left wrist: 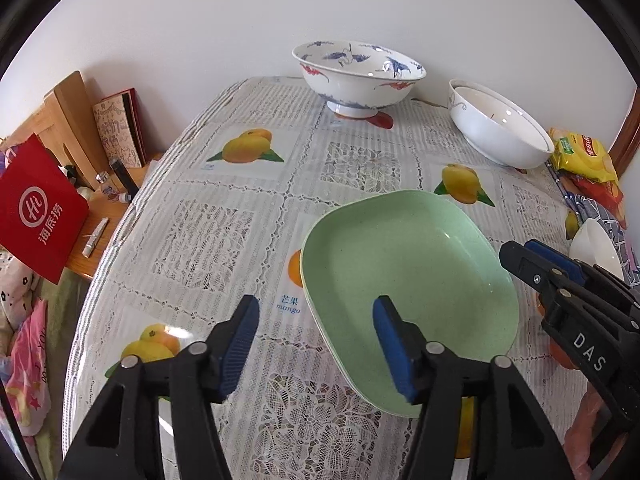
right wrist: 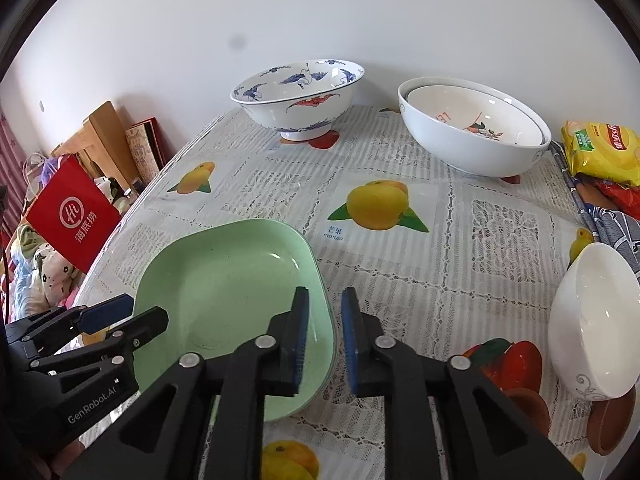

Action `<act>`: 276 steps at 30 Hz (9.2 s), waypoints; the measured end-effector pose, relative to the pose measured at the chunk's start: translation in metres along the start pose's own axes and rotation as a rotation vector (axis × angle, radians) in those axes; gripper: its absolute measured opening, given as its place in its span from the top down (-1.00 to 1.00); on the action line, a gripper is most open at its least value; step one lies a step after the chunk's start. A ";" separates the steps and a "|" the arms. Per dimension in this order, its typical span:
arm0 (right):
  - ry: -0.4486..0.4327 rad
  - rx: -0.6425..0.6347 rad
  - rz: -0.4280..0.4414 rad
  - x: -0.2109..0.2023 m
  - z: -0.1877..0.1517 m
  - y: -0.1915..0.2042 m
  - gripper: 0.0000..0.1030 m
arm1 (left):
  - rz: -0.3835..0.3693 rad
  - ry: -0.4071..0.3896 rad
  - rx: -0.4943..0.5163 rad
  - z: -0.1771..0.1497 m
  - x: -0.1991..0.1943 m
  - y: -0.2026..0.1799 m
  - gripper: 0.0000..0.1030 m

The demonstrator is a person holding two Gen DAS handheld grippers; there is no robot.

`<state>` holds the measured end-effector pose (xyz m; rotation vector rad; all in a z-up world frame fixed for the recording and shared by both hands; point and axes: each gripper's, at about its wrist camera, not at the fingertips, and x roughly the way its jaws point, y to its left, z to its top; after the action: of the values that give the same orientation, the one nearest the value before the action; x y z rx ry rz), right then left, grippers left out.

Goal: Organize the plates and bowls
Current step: 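Move both tools back toward the small terracotta bowls, then grasp one terracotta bowl rim with the left tool while the right tool grasps another, then lower the right tool's terracotta bowl into the white swirl bowl while the left tool holds its bowl, then open the right tool to release the terracotta bowl inside the white bowl, then carry the left tool's terracotta bowl over the white bowl and lower it in, then open the left tool to release the bowl onto the other terracotta bowl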

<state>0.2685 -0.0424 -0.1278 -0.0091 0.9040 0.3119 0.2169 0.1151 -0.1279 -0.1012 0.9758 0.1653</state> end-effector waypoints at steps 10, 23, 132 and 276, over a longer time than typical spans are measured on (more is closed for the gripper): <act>-0.068 0.009 -0.053 -0.063 -0.017 -0.016 -0.04 | -0.039 -0.062 0.026 -0.004 -0.043 -0.023 -0.19; -0.117 0.142 -0.286 -0.172 -0.084 -0.136 -0.15 | -0.076 -0.165 0.130 -0.026 -0.084 -0.114 -0.19; -0.020 0.208 -0.235 -0.066 -0.018 -0.200 0.83 | -0.207 -0.055 0.224 0.050 -0.007 -0.169 0.83; -0.045 0.305 -0.245 -0.132 -0.072 -0.239 0.05 | -0.399 0.035 0.333 0.032 -0.002 -0.287 0.20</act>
<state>0.2017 -0.3150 -0.0994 0.1673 0.8882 -0.0553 0.2948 -0.1626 -0.1052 0.0083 0.9865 -0.3660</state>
